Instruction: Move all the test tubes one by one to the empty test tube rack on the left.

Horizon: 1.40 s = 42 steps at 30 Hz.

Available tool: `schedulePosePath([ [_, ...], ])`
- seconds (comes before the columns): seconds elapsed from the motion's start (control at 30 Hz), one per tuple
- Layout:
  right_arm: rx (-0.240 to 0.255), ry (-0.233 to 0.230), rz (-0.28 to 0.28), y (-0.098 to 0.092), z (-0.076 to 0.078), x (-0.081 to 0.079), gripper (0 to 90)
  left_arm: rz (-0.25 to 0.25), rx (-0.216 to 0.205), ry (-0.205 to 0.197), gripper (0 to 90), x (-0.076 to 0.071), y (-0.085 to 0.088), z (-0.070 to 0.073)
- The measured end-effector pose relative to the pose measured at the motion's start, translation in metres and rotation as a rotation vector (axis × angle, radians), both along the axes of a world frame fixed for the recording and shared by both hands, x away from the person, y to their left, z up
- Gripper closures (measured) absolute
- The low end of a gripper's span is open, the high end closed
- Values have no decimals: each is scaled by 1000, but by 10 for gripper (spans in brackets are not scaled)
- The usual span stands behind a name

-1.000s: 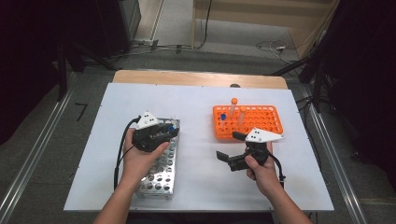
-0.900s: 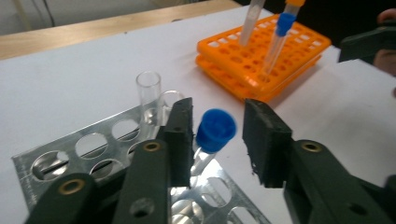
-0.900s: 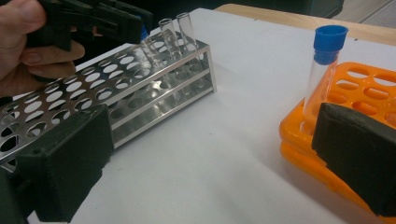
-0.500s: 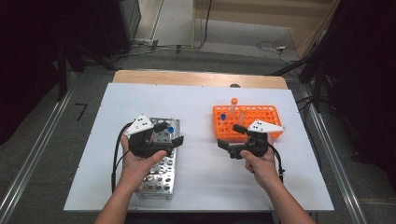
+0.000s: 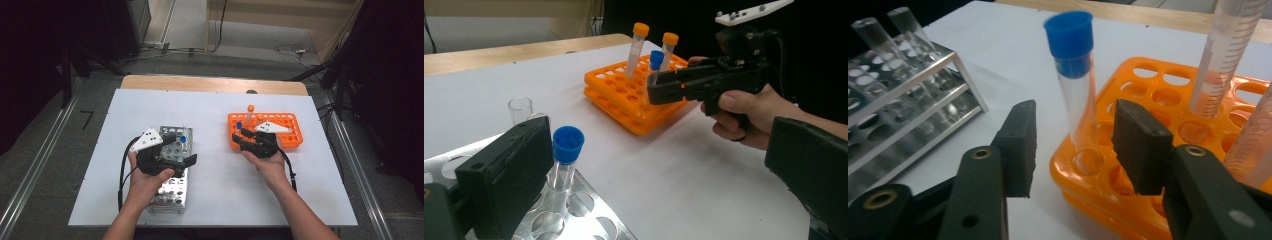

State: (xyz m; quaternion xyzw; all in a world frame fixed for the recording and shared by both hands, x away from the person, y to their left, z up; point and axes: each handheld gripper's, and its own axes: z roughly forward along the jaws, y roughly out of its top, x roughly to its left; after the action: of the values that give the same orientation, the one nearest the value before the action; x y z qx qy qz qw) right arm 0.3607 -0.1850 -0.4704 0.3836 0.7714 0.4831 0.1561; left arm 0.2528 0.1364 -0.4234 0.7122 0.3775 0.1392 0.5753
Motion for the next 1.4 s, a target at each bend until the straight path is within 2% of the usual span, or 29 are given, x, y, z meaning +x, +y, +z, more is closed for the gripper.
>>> schedulePosePath([
  [0.33,-30,-42,10,7,-12,5,691,-6,4,4,0,0,-2,-1],
  [0.47,-44,-51,-15,9,-14,5,739,-6,2,5,0,0,-2,-1],
  [0.57,-24,-55,-13,5,-11,6,745,-7,5,5,0,-1,-2,0],
  [0.83,-7,-113,-4,-3,6,-5,747,-11,9,1,0,-1,-5,0],
  [1.07,3,-127,29,-9,19,-17,746,-18,15,-2,0,-2,-8,2],
  [1.33,9,-118,73,-11,24,-36,746,-20,6,-6,0,-4,-8,4],
  [1.37,16,-110,83,-11,23,-39,747,-21,-16,-1,0,-4,-7,6],
  [1.4,36,-78,84,-12,23,-43,747,-22,-28,1,0,-4,-6,7],
])
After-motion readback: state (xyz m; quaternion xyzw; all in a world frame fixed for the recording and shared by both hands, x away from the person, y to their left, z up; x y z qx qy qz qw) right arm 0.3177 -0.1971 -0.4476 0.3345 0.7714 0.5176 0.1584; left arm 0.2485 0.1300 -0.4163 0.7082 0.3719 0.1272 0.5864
